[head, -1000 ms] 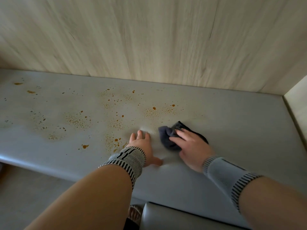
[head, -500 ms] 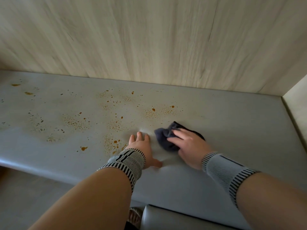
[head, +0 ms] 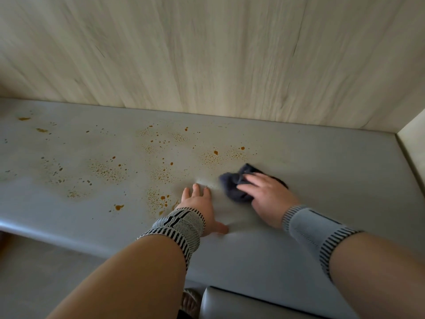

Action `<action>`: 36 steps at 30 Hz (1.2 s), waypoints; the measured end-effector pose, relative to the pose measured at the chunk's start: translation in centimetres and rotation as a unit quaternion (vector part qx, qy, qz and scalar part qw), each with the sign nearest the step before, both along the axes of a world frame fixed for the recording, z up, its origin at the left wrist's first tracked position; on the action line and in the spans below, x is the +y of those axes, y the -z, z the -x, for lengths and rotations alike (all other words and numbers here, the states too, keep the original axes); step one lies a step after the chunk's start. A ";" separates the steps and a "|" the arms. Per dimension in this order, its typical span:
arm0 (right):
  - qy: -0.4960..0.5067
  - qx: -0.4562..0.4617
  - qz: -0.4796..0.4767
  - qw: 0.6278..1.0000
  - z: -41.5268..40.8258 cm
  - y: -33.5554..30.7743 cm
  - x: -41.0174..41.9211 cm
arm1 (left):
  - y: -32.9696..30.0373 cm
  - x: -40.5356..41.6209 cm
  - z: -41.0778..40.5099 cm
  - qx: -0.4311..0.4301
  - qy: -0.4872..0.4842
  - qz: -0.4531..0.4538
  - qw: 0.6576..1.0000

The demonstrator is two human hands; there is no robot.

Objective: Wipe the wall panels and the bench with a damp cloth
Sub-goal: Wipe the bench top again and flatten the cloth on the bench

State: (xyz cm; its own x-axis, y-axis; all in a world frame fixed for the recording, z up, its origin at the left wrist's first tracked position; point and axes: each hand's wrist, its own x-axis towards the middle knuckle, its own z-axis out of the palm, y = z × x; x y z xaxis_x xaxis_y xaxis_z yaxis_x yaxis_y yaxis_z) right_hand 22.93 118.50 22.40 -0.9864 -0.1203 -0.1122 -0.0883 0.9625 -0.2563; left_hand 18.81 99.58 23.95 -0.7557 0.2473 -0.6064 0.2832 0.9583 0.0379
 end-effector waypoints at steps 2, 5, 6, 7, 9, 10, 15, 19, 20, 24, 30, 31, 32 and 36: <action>0.142 -0.007 -0.029 0.989 0.4 0.0 2.5 | 0.1 0.0 0.0 -0.012 -0.013 -0.006 1.000; 0.338 -0.044 -0.039 0.939 1.4 -0.3 2.7 | 0.0 0.1 0.1 -0.023 -0.018 0.002 1.000; 0.341 -0.049 -0.040 0.938 1.7 -0.3 1.6 | 0.0 0.2 0.1 -0.024 -0.018 0.004 1.000; 0.309 -0.036 -0.036 0.950 1.8 -0.2 0.4 | 0.0 0.2 0.2 -0.023 -0.016 0.005 1.000; 0.152 0.018 -0.012 0.988 1.4 0.3 -2.1 | -0.1 0.2 0.1 -0.012 0.000 0.013 1.000; 0.066 0.027 0.007 0.997 0.9 0.3 -2.8 | -0.2 0.2 0.1 -0.006 0.011 0.018 1.000; 0.046 0.015 -0.002 0.999 0.8 -0.1 1.2 | -0.1 -0.1 0.0 -0.014 -0.006 -0.003 1.000; 0.284 0.005 -0.033 0.958 1.1 0.1 0.8 | -0.1 0.1 0.1 -0.022 -0.015 -0.002 1.000; 0.253 0.018 -0.024 0.967 1.1 0.4 -0.6 | 0.0 0.1 0.2 -0.021 -0.015 -0.001 1.000; -0.005 0.036 0.050 0.998 -0.3 0.9 -2.9 | 0.1 0.0 0.2 -0.011 -0.002 0.005 1.000; 0.324 -0.020 -0.030 0.945 1.2 -0.3 2.5 | -0.4 0.2 0.1 -0.028 -0.018 0.003 0.999; 0.331 -0.033 -0.041 0.942 1.5 -0.4 1.5 | -0.6 0.4 0.1 -0.031 -0.012 0.011 0.999; 0.296 -0.023 -0.049 0.954 1.6 -0.3 0.1 | -0.9 0.6 0.1 -0.031 0.001 0.026 0.999; 0.008 0.021 0.010 1.000 0.1 -0.3 -3.6 | -2.5 1.5 0.4 -0.006 0.066 0.096 0.993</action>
